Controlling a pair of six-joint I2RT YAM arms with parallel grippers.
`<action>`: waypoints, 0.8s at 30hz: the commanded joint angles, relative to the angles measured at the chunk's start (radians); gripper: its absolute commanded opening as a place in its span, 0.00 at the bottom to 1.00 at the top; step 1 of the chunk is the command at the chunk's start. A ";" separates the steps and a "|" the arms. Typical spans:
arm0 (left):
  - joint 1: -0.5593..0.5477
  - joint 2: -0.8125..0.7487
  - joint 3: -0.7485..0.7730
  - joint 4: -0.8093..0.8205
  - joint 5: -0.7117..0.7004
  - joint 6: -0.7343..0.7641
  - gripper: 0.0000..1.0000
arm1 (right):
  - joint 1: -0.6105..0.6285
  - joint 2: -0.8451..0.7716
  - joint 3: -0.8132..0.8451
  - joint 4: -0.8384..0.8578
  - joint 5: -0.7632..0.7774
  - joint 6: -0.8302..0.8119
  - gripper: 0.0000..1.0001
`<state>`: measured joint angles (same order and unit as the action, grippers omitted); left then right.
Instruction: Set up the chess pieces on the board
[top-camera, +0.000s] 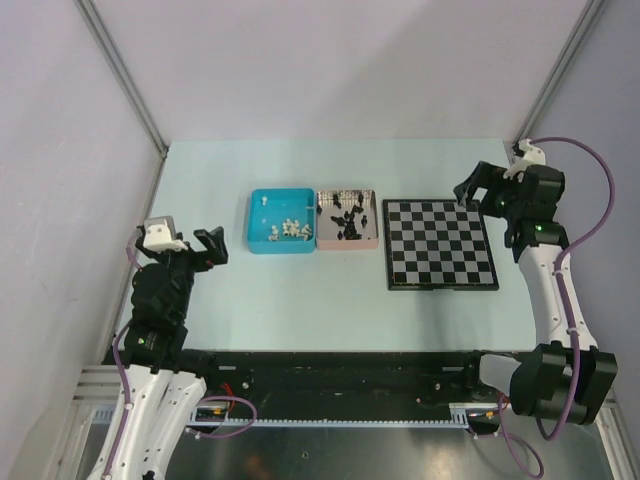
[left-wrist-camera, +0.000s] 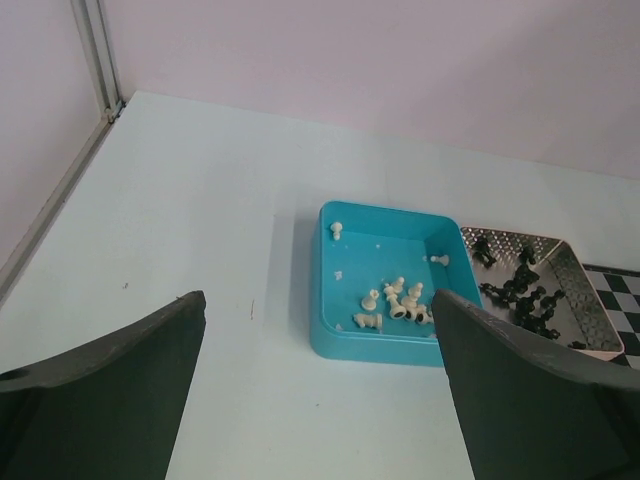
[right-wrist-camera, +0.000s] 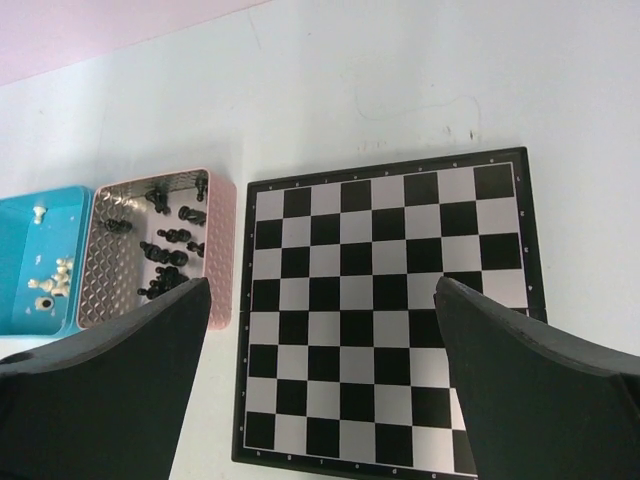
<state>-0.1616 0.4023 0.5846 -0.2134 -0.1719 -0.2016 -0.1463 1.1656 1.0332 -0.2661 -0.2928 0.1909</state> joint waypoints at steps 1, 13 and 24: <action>-0.003 -0.003 0.012 0.045 0.044 -0.013 1.00 | 0.036 0.008 0.018 0.059 0.006 -0.019 1.00; -0.001 0.115 0.124 0.042 0.163 0.004 1.00 | 0.341 0.123 0.109 -0.069 -0.262 -0.539 1.00; -0.001 0.165 0.101 0.042 0.130 0.011 1.00 | 0.444 0.336 0.294 -0.056 -0.385 -0.536 1.00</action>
<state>-0.1612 0.5781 0.6975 -0.1886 -0.0151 -0.2089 0.3042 1.4452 1.2369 -0.3519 -0.5968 -0.3344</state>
